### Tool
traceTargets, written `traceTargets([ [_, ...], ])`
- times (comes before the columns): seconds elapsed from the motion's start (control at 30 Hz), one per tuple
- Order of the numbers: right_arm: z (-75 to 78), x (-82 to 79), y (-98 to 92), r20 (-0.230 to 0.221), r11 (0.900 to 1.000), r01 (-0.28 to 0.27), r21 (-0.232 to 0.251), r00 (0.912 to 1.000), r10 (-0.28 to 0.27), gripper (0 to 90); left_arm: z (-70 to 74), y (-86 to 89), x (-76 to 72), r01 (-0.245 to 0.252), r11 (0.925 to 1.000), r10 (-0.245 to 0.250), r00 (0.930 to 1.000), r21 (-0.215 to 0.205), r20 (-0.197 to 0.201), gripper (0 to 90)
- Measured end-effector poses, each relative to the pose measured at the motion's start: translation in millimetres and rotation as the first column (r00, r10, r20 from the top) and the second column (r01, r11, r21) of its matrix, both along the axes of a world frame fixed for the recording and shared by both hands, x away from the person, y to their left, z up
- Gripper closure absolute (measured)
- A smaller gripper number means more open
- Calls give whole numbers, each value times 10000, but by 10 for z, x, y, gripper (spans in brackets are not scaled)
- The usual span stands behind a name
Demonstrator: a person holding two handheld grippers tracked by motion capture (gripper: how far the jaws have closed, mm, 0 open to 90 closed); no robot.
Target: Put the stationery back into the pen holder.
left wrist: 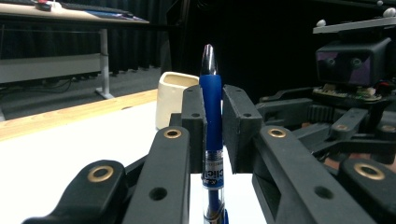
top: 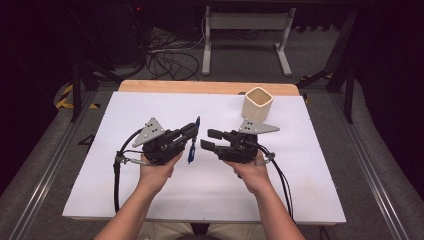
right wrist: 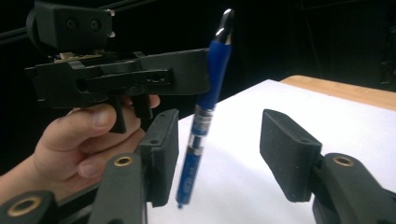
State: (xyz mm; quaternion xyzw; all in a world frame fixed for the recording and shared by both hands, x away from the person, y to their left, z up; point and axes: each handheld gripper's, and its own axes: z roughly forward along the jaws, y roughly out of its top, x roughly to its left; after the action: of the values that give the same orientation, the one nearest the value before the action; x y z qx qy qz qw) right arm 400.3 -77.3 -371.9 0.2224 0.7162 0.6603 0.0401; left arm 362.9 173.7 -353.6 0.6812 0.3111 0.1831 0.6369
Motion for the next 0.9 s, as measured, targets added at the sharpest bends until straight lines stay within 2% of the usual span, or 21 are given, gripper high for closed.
traceTargets([
  [0.3,-57,-11,84,-328,9992,-291,285,9990,301,569,-1,-38,-16,196,9998,-196,9998,14,-17,803],
  [0.73,-102,-7,109,-605,9989,-265,396,9978,288,681,-9,-72,-17,436,9990,-438,9990,-102,-115,802],
  [0.9,-122,1,125,-736,9986,-359,386,9965,387,776,-16,-75,-8,534,9986,-535,9984,-59,-205,801],
])
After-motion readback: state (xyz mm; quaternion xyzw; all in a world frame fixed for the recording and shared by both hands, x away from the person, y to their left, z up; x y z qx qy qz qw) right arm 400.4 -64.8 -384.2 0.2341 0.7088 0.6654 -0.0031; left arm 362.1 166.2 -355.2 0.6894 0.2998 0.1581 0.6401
